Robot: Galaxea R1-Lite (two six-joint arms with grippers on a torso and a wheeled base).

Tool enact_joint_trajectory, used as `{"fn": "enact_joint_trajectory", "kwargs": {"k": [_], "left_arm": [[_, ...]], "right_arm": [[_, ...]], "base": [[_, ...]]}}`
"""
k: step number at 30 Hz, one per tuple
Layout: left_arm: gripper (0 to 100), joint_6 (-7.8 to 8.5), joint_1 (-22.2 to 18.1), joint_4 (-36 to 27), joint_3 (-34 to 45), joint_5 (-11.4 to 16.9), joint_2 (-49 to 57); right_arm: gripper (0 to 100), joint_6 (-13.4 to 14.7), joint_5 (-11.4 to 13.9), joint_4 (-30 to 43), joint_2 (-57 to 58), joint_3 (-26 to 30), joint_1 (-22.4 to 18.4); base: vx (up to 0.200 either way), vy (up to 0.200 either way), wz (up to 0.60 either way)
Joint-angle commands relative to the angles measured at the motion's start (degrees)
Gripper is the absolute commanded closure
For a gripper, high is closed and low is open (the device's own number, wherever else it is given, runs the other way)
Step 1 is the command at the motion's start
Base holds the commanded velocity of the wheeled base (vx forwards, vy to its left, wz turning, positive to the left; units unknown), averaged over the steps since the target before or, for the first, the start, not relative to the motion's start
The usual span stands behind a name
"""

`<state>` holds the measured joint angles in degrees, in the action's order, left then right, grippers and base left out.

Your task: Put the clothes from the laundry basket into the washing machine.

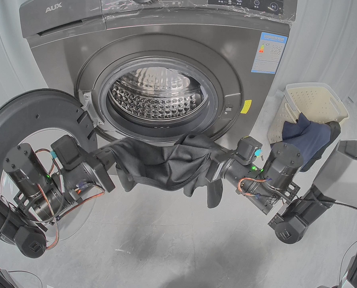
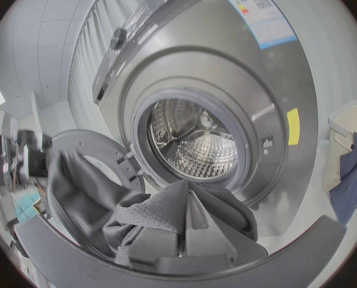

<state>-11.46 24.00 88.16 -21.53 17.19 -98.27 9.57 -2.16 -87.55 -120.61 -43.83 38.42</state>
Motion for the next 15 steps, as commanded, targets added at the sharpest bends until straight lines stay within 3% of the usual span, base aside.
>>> {"fn": "enact_joint_trajectory", "kwargs": {"k": [1,4,8,11,12,15], "left_arm": [[100,1.44,-1.1,0.2,2.9,-0.1,-6.2],[100,2.58,-0.8,0.2,4.4,0.0,-8.5],[100,5.75,-0.6,0.3,5.6,0.3,-11.8],[100,6.36,-0.6,0.3,5.8,0.7,-12.7],[0,6.36,-0.6,0.3,5.8,0.9,-12.7],[0,6.27,-0.6,0.3,5.9,1.0,-12.6]], "right_arm": [[100,0.3,-0.5,0.3,5.8,-0.2,0.4],[100,0.4,-0.5,0.3,6.8,-0.3,0.4],[100,0.4,-0.6,0.3,7.8,0.5,1.0],[100,0.4,-0.6,0.3,7.8,0.8,1.2],[100,0.4,-0.5,0.3,7.8,0.8,1.4],[100,0.5,-0.6,0.3,7.6,0.7,1.4]], "base": [[0.0,0.0,0.0],[0.0,0.0,0.0],[0.0,0.0,0.0],[0.0,0.0,0.0],[0.0,0.0,0.0],[0.0,0.0,0.0]]}}
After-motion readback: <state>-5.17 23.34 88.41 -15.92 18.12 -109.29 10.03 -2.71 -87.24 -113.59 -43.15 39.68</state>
